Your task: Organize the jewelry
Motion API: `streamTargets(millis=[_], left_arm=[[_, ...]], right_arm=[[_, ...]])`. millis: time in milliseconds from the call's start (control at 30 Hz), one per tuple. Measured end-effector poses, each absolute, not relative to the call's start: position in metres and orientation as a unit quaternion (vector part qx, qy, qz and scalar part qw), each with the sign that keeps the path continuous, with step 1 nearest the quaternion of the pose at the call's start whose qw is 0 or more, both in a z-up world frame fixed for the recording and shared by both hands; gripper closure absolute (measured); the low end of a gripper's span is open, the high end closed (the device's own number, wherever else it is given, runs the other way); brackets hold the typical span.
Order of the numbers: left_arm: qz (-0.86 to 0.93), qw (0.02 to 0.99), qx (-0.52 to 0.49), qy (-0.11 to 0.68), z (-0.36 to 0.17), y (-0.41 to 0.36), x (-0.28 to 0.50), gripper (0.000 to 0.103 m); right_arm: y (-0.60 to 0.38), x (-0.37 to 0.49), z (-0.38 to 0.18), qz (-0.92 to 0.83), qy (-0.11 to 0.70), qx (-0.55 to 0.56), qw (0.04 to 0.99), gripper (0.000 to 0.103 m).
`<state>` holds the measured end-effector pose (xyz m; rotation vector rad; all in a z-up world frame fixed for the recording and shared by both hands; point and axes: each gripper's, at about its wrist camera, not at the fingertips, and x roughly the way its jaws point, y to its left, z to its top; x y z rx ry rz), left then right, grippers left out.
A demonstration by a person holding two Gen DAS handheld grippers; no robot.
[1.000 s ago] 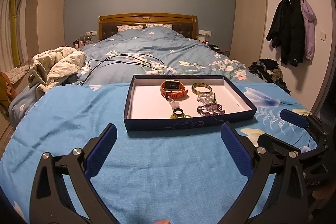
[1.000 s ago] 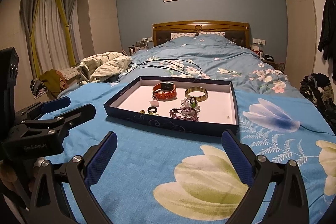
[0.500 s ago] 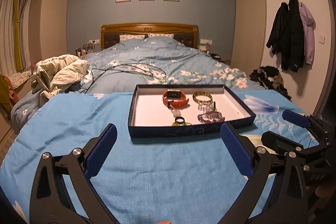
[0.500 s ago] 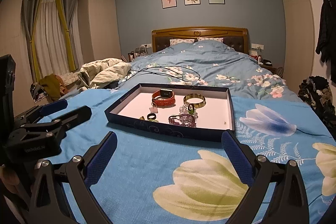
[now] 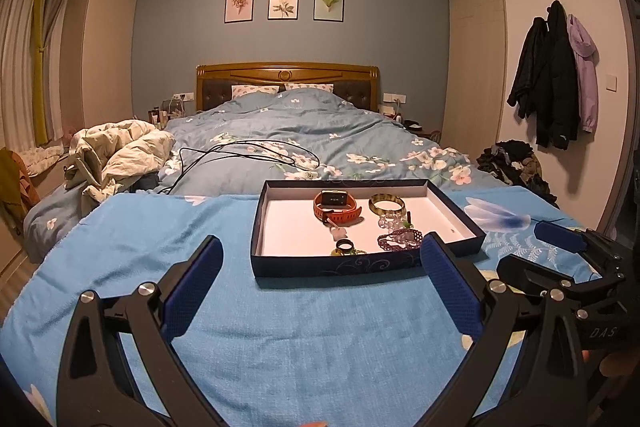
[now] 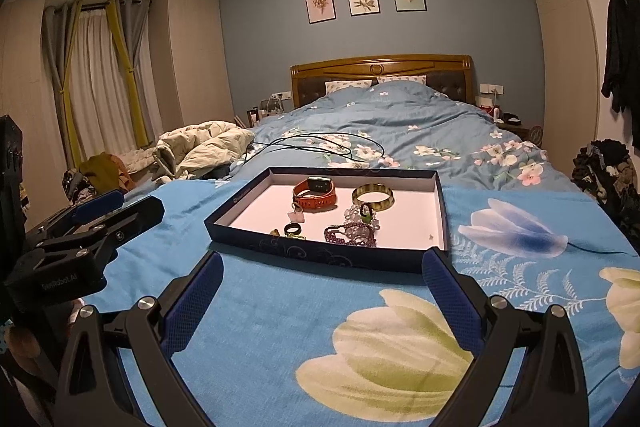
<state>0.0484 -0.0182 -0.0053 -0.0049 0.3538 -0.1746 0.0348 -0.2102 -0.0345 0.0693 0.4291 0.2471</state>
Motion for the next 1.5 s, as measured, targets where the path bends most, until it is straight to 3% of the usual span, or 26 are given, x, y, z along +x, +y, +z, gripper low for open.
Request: streamTargets(millis=[1500], left_arm=[[-0.078,0.984,-0.003,0.163,-0.004,-0.013,0.042,0.006]], right_arm=[[-0.213,0.024,-0.028,0.116,0.195,0.045,0.973,0.007]])
